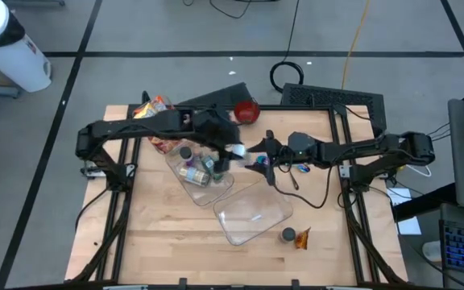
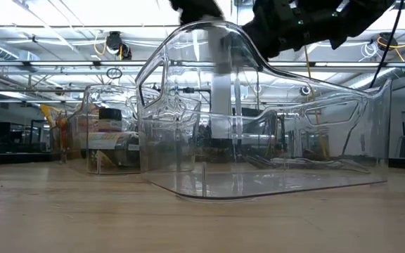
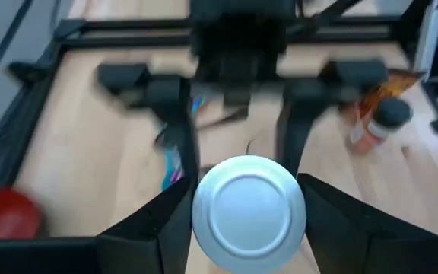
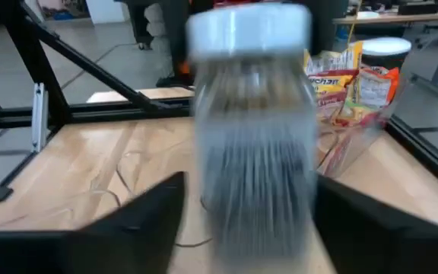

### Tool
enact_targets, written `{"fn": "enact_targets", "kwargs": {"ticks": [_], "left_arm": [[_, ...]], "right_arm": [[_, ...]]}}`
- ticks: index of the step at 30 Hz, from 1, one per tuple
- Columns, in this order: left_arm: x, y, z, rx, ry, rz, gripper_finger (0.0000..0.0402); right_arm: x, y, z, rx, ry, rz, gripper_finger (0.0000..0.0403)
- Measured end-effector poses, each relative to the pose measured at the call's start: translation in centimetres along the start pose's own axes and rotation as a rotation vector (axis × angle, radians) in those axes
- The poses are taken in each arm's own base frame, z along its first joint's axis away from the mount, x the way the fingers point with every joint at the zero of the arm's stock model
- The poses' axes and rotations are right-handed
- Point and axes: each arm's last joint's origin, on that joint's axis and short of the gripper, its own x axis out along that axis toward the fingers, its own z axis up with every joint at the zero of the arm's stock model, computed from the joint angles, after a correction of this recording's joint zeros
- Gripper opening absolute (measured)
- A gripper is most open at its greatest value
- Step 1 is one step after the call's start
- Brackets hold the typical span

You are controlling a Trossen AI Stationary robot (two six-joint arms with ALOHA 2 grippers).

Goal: Pick & Place Food Item
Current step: Put the white seasoning bottle into the middle transparent bin

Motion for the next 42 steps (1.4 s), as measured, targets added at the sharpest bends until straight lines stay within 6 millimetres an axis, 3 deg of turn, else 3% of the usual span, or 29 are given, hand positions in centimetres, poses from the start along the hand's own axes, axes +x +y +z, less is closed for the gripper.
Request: {"fn": "enact_targets", "kwargs": {"ticks": [4,6,10,14,19,26,32,37,42], "left_arm": [[-2.4,-0.7,-0.3,-0.003,0.039,0.094,0.0208],[-3.4,-1.0,-0.6,-0.018,0.066,0.137,0.0208],[-4.7,-2.0,-0.9,-0.043,0.098,0.152,0.0208],[-4.5,-3.0,-2.5,-0.081,0.157,0.189,0.0208],[-4.1,-3.9,-5.8,-0.166,0.160,0.252,0.0208],[-4.2,-3.9,-10.9,-0.348,0.038,0.356,0.0208],[-2.9,-3.7,-15.2,-0.488,0.034,0.443,0.0208],[-2.3,-3.6,-16.7,-0.522,0.059,0.495,0.0208],[-2.2,-3.6,-16.8,-0.525,0.065,0.497,0.0208]], "right_arm": [[-0.8,0.1,0.2,0.034,0.020,0.000,0.0369],[-1.3,0.2,1.0,0.041,-0.010,0.002,0.0383],[-2.4,0.3,1.6,0.040,-0.008,0.002,0.0348],[-3.3,0.4,2.1,0.035,-0.014,0.003,0.0319],[-3.8,0.5,2.1,0.021,0.015,0.000,0.0307],[-3.6,0.5,1.9,-0.001,0.027,-0.002,0.0306],[-3.6,0.5,1.9,-0.003,0.024,-0.002,0.0306],[-3.6,0.5,1.9,-0.003,0.023,-0.002,0.0308],[-3.6,0.5,1.9,-0.003,0.023,-0.002,0.0309]]}}
